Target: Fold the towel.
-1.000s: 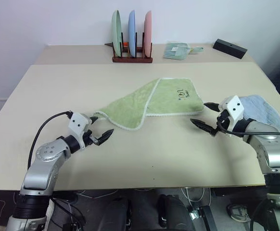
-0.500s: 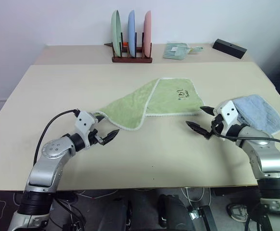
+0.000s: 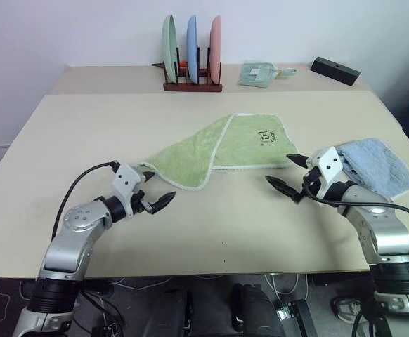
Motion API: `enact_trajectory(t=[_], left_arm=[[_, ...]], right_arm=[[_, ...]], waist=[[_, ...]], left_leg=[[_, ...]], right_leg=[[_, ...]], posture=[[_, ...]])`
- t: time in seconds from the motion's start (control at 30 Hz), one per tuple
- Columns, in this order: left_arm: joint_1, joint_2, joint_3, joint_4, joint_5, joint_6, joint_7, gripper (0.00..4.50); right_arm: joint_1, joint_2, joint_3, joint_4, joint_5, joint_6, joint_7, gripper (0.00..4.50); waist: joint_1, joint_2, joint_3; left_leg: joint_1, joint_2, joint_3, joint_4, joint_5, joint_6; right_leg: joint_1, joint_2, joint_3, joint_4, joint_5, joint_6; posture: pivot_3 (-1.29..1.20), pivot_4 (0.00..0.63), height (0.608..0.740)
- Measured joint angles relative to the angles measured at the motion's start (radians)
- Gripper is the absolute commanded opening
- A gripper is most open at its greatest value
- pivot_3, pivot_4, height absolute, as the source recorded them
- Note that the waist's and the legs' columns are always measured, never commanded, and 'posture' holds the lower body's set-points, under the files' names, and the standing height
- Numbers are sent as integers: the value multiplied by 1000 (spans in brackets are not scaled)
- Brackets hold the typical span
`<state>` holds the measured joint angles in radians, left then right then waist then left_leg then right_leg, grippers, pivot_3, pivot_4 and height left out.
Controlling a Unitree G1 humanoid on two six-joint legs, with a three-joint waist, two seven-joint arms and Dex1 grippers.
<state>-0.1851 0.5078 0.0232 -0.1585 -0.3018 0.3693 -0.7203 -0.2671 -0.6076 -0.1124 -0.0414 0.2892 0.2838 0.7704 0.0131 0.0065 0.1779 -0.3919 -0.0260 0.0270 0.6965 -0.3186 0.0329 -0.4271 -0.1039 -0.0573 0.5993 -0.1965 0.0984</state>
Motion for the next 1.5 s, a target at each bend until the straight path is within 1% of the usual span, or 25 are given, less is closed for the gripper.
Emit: enact_trajectory(t=[0.03, 0.13, 0.27, 0.37, 0.4, 0.5, 0.53, 0.57, 0.63, 0.67, 0.8, 0.83, 1.03, 1.13, 1.2, 1.23, 1.33, 1.4, 1.43, 1.5], left_arm=[[-14, 1, -11, 1, -2, 6, -9, 4443], [-93, 12, -97, -1, 22, 18, -59, 4443], [-242, -4, -245, 85, 137, 22, -64, 4443], [-295, -20, -315, 148, 196, 40, -65, 4443], [-302, -25, -329, 168, 212, 49, -61, 4443], [-325, -65, -321, 199, 215, 97, -36, 4443], [-325, -72, -314, 200, 212, 112, -32, 3910], [-325, -77, -308, 200, 208, 128, -27, 3629], [-325, -77, -298, 199, 204, 146, -22, 2713], [-322, -75, -287, 199, 204, 151, -18, 2131], [-310, -58, -266, 199, 207, 144, -5, 95], [-307, -57, -262, 199, 207, 139, -2, 37], [-293, -57, -254, 208, 204, 94, -2, 37], [-258, -51, -229, 170, 160, 77, -55, 37], [-225, -21, -213, 93, 101, 83, -119, 37], [-189, 27, -192, 19, 42, 104, -178, 37], [-62, 223, -103, -170, -120, 175, -357, 37], [14, 314, -68, -223, -146, 188, -416, 37], [81, 385, -55, -241, -143, 182, -448, 37], [176, 467, -31, -238, -129, 171, -486, 37]], right_arm=[[1, 0, 4, -5, 0, 3, 0, 4500], [1, 0, 17, -12, 1, 15, 2, 4500], [-11, 0, 23, -18, 5, 26, 2, 4500], [-16, 0, 25, -20, 8, 36, 1, 4500], [-16, 0, 25, -20, 8, 37, 0, 4500], [-14, 0, 25, -31, 9, 38, -2, 4500], [-12, 0, 25, -40, 9, 38, -2, 4500], [-10, 0, 25, -46, 10, 38, -2, 4500], [1, 0, 23, -48, 10, 38, -3, 4500], [10, 0, 23, -49, 10, 38, -3, 4500], [19, 0, 19, -48, 10, 37, -5, 4500], [19, -1, 18, -48, 10, 37, -6, 4500], [19, -1, 18, -48, 9, 33, -6, 4500], [20, -3, 18, -48, 6, 29, -4, 4500], [16, -7, 24, -48, -2, 25, 2, 4500], [9, -17, 29, -47, -10, 21, 7, 4500], [-37, -74, 37, -22, -51, 1, 22, 4500], [-87, -89, 56, 5, -80, -25, 30, 4500], [-117, -92, 70, 21, -97, -46, 39, 4500], [-148, -109, 78, 64, -120, -74, 50, 4500]], waist=[[1, 0, 0], [2, 0, 0], [0, 0, 0], [-5, 0, 0], [-5, 0, 0], [0, 0, 0], [1, 0, 0], [1, 0, 0], [0, 0, 0], [-1, 0, 0], [-2, 0, 0], [-1, 0, 0], [-1, 0, 0], [-1, 0, 0], [-2, 0, 0], [-7, 0, 0], [-21, 1, 1], [-24, 1, 1], [-29, 1, 1], [-26, 1, 1]], left_leg=[[0, 0, 0, 0, 0, 0], [0, 0, 0, 1, 0, 0], [0, -1, 0, 1, 0, 1], [0, 0, 1, 0, 0, 1], [0, 0, 1, 0, 0, 1], [0, 0, 1, 1, 0, 1], [0, 0, 0, 1, 0, 1], [0, 0, 0, 2, 0, 1], [0, 0, 0, 2, 0, 1], [0, 0, 0, 1, 0, 1], [0, 0, 0, 1, 0, 1], [0, 0, 0, 1, 0, 1], [0, 0, 0, 1, 0, 1], [0, 0, 0, 1, 0, 1], [0, 0, 0, 1, 0, 1], [0, 1, 1, 1, 0, 0], [0, 1, 1, 0, 0, 0], [0, 1, 1, 0, 0, 0], [0, 1, 1, 0, 0, 0], [0, 1, 1, -1, 0, 0]], right_leg=[[0, 0, 0, 0, 0, 0], [1, 0, 0, 0, 0, 0], [1, 1, 0, 0, 0, 0], [0, 2, 0, 0, 0, 1], [0, 2, 0, 0, 0, 1], [0, 2, 0, 1, 0, 1], [1, 2, 0, 1, 1, 1], [1, 2, 0, 1, 1, 1], [1, 2, 0, 1, 1, 1], [1, 2, 0, 1, 1, 1], [1, 2, 0, 1, 1, 1], [1, 2, 0, 1, 1, 1], [1, 1, 0, 1, 1, 1], [0, 1, 0, 1, 1, 1], [0, 1, 1, 1, 1, 1], [-1, 1, 1, 1, 0, 1], [-2, 1, 2, 1, -1, -2], [-1, 1, 2, 1, -2, -3], [-2, 1, 2, 0, -2, -3], [-2, 1, 1, 0, -2, -3]], posture=[[0, 150, 737], [0, 150, 737], [0, 150, 737], [0, 150, 737], [0, 150, 737], [0, 150, 737], [0, 150, 737], [0, 150, 737], [0, 150, 737], [0, 150, 737], [0, 150, 737], [0, 150, 737], [0, 150, 737], [0, 150, 737], [0, 150, 737], [0, 150, 737], [0, 150, 737], [0, 150, 737], [0, 150, 737], [0, 150, 737]])
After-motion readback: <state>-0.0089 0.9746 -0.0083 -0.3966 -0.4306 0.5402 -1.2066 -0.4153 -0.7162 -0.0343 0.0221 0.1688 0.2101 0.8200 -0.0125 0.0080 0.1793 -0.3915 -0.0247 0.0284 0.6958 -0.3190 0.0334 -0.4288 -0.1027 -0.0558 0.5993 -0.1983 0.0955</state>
